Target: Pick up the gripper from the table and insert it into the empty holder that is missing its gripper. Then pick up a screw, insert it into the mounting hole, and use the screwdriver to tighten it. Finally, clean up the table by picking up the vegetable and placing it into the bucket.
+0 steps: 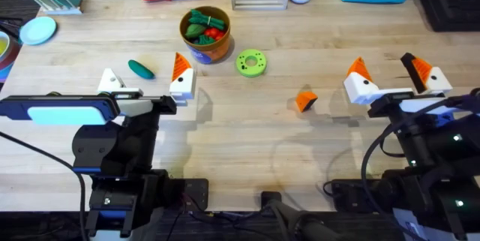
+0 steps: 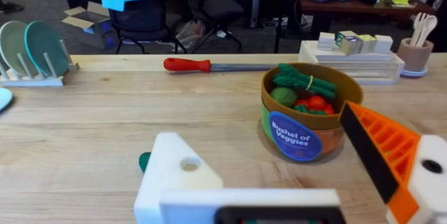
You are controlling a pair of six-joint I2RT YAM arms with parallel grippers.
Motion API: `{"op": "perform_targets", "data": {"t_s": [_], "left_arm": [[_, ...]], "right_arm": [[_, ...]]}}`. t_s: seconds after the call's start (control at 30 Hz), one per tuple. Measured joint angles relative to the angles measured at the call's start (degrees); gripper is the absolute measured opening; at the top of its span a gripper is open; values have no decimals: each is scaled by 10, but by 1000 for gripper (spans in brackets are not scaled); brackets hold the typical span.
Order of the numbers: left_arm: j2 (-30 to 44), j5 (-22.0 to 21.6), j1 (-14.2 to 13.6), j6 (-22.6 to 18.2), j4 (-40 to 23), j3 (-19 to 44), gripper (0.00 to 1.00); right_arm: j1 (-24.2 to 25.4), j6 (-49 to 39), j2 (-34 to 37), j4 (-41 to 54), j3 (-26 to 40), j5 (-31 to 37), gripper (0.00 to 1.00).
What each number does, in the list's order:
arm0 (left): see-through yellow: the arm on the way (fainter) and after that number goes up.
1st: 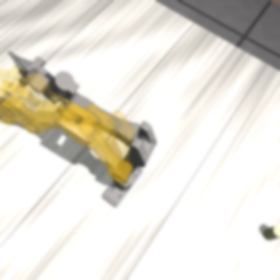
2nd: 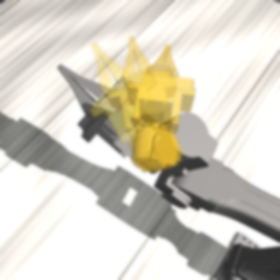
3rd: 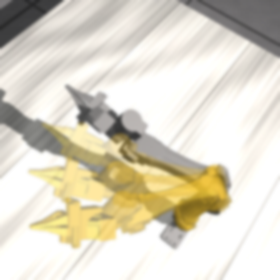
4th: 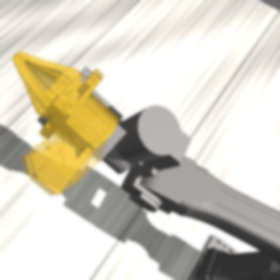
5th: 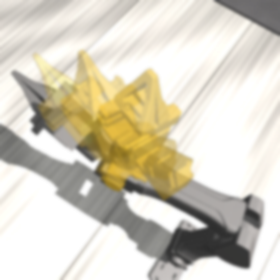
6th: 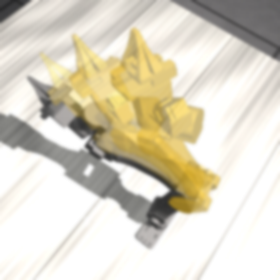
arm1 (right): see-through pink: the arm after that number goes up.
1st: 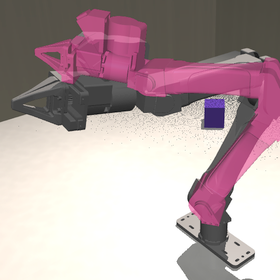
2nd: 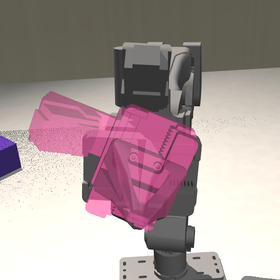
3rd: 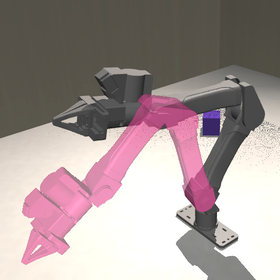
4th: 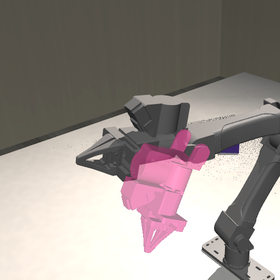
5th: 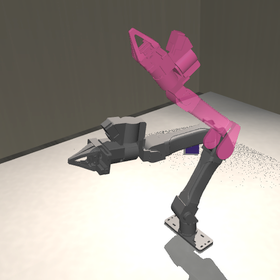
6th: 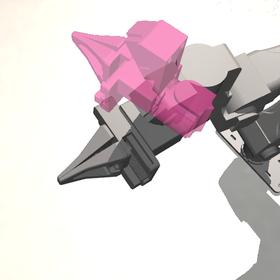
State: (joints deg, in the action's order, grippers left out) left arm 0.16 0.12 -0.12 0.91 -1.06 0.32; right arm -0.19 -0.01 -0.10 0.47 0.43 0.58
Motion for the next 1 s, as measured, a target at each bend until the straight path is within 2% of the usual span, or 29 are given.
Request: {"op": "perform_targets", "data": {"t_s": [0.37,0.43,0.53,0.63,0.77,0.9,1.0], "left_arm": [[0,0,0,0,-2,0,993],[0,0,0,0,-28,5,994],[3,-6,0,0,-110,37,993],[29,-34,0,0,-238,127,994],[108,-89,0,0,-353,279,994],[224,-148,0,5,-437,405,991],[339,-179,7,14,-468,486,991]], "right_arm": [[0,0,0,-9,0,0,991],[0,3,0,-17,1,0,991],[0,19,3,40,20,-1,991],[0,30,27,129,72,-3,991],[0,35,87,223,187,-3,991],[0,35,183,308,314,-3,991],[0,37,267,347,387,-3,991]]}}
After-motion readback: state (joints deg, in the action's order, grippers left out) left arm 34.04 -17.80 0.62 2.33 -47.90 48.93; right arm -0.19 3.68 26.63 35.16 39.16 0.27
